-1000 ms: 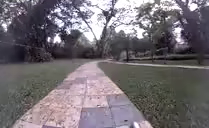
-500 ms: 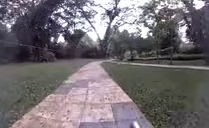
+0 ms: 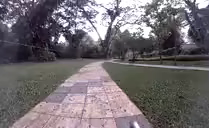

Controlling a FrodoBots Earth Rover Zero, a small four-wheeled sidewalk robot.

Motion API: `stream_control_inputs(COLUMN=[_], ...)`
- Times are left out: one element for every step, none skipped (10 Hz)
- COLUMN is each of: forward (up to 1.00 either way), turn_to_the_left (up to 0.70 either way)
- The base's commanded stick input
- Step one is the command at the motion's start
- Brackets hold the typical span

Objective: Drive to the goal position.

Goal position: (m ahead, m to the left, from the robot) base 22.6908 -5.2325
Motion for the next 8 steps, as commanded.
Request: stream_control_inputs(forward=[0.70, 0.70, 0.70, 0.70, 0.70, 0.70, 0.70, 0.70], turn_to_the_left=[0.15, 0.15, 0.15, 0.15, 0.15, 0.15, 0.15, 0.15])
